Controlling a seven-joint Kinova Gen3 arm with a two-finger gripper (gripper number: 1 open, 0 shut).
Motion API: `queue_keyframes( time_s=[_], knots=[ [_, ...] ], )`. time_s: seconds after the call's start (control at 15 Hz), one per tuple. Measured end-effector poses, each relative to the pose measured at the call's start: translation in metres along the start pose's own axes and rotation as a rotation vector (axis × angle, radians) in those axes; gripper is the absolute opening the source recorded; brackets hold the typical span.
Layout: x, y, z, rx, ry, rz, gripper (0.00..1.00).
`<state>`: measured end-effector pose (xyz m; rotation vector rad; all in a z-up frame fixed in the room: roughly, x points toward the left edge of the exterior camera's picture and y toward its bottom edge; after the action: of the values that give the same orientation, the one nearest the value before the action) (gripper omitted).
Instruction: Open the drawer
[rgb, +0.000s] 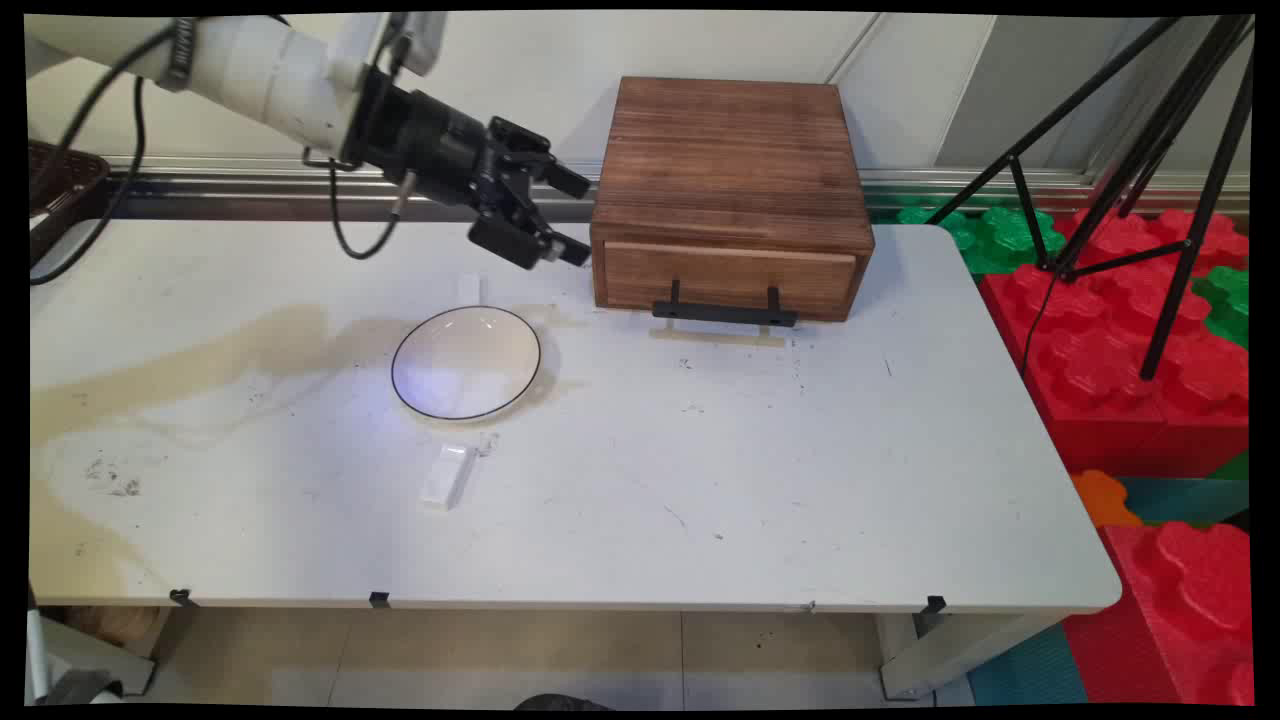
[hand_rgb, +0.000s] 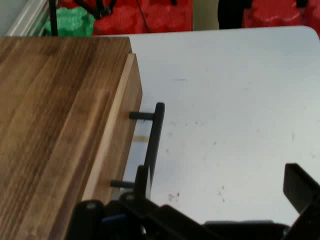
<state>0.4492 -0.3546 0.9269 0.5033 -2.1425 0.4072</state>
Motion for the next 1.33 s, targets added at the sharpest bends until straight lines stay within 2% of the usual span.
queue_keyframes(
  time_s=[0.53,1.33],
  knots=[
    [0.007,0.002,0.072,0.017,-0.088,0.002,1.00],
    [-0.002,-0.011,0.160,0.004,-0.206,0.048,1.00]
  ],
)
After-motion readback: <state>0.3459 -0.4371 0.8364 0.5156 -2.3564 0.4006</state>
